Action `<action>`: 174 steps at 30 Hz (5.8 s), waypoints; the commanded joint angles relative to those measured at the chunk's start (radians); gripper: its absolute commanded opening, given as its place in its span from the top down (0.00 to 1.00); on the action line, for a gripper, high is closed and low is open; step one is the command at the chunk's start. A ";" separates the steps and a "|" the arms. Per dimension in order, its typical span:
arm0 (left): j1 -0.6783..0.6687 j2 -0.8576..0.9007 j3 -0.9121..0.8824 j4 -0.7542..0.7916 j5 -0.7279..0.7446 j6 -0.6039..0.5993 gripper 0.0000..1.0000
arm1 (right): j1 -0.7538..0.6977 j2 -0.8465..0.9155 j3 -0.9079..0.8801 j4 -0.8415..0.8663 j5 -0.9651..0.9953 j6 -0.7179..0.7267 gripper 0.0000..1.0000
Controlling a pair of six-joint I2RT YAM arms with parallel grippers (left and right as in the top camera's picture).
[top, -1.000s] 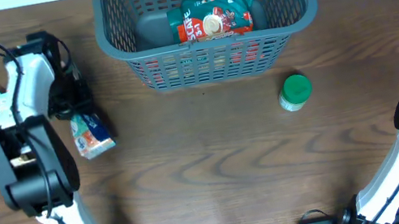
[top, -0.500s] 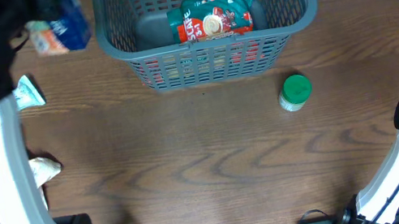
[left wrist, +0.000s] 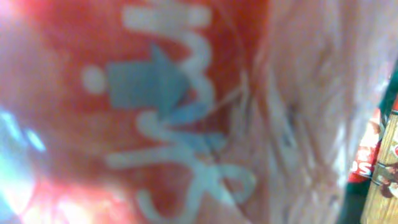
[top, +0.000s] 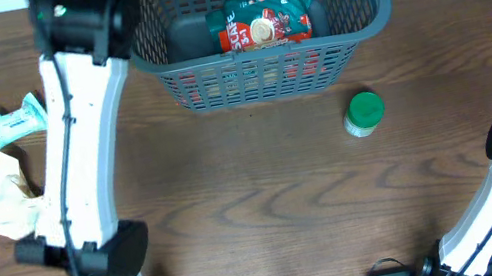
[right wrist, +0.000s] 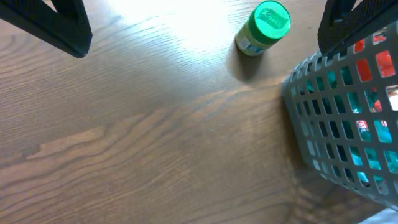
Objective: Pack container
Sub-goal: 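Lift the Kleenex multipack with the left gripper and place it in the basket, then move the left gripper to the mint-green wet-wipe pack and grasp it, then carry the wet-wipe pack into the basket and release it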
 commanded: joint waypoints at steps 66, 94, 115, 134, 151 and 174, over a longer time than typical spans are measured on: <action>0.536 0.173 -0.023 -0.462 -0.531 -2.727 0.02 | 0.034 0.005 -0.003 -0.045 -0.011 -0.008 0.01; 0.654 0.540 -0.029 -0.478 -0.478 -2.751 0.02 | 0.032 0.005 -0.003 -0.038 0.022 -0.005 0.01; 0.703 0.663 -0.029 -0.466 -0.478 -2.747 0.48 | 0.034 0.005 -0.003 -0.060 0.022 -0.005 0.01; 0.678 0.509 0.036 -0.510 -0.342 -1.960 0.94 | 0.034 0.005 -0.003 -0.060 0.021 -0.024 0.01; 0.246 -0.153 0.039 -0.222 0.016 -0.705 0.94 | 0.035 0.005 -0.003 -0.060 0.014 -0.024 0.01; 0.071 0.344 0.021 -0.121 0.016 -0.419 0.69 | 0.035 0.005 -0.003 -0.060 -0.012 -0.024 0.01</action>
